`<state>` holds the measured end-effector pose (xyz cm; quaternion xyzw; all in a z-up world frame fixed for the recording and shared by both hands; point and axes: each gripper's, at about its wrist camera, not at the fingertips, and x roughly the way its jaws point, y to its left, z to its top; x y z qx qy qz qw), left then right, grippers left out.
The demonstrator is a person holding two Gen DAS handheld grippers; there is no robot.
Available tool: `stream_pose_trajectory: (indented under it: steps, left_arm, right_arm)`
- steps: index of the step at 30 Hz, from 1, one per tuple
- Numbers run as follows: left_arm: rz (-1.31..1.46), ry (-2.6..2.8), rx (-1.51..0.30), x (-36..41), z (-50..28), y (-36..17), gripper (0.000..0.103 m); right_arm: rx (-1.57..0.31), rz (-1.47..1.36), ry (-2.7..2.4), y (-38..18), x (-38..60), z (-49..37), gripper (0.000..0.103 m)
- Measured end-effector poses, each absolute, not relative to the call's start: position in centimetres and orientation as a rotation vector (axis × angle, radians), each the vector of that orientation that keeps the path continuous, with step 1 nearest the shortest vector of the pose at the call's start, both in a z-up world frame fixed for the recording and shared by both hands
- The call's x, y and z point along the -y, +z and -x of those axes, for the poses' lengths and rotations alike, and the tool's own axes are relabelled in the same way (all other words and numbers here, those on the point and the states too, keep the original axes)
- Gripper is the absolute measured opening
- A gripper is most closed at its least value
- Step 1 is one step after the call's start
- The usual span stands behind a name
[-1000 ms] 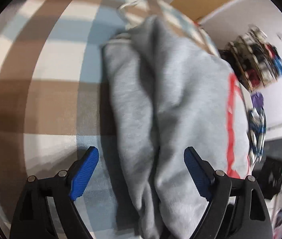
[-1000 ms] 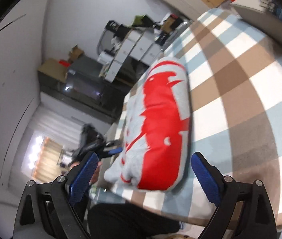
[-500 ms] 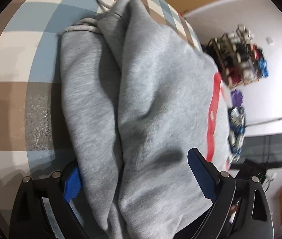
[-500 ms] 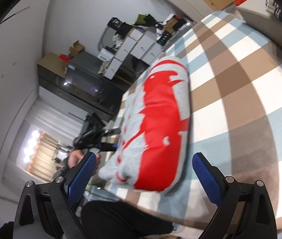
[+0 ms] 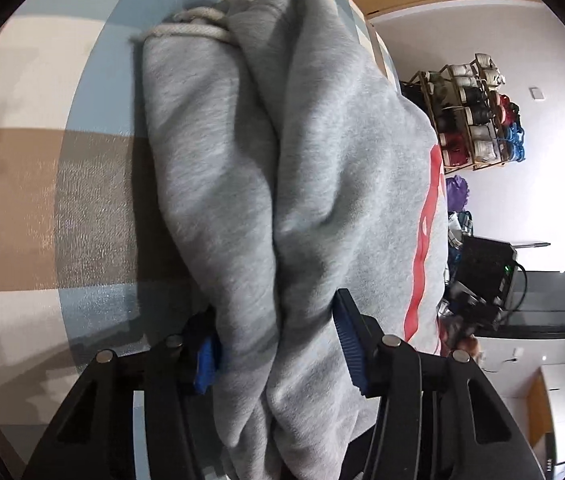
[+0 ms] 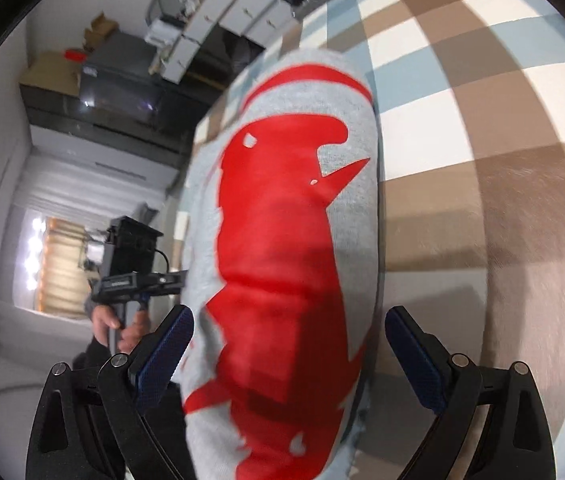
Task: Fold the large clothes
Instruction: 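Grasp the folded hoodie with both grippers and lift it off the bed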
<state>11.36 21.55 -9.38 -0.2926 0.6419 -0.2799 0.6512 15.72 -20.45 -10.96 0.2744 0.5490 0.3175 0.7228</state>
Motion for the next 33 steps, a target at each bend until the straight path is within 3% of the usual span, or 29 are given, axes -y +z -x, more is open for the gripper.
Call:
stream_pose_trajectory:
  steps: [6, 10, 15, 16, 17, 20, 22, 33]
  left_arm:
    - [0.665, -0.662, -1.545, -21.9, -12.1, -9.3, 0.048]
    - [0.638, -0.71, -1.593, -20.7, -12.4, -8.8, 0.071]
    - [0.503, -0.73, -1.589, -19.2, -11.8, -7.8, 0.073]
    - [0.479, -0.733, -1.581, -19.1, -11.6, -7.6, 0.071]
    - [0.457, -0.733, -1.582, -18.7, -11.7, -7.6, 0.053]
    - [0.325, -0.72, -1.554, -17.6, -11.5, -6.9, 0.039]
    - [0.306, -0.714, -1.527, -17.1, -11.1, -6.2, 0.035]
    - [0.281, -0.772, -1.505, -15.6, -8.7, -5.7, 0.034]
  right_arm:
    - [-1.304, -0.693, 0.755, -12.8, 19.6, -16.9, 0.099]
    - [-1.357, -0.692, 0.798, -13.7, 19.1, -17.3, 0.098]
    - [-1.345, -0.626, 0.836, -13.6, 18.3, -17.7, 0.097]
    - [-1.328, -0.624, 0.846, -13.6, 18.3, -17.5, 0.097]
    - [-1.314, -0.615, 0.851, -13.5, 18.5, -17.5, 0.095]
    - [-1.278, -0.595, 0.832, -13.5, 18.5, -17.3, 0.083]
    - [-1.236, -0.587, 0.832, -13.2, 18.7, -16.7, 0.077]
    - [-1.215, -0.6, 0.907, -13.4, 20.6, -13.0, 0.078]
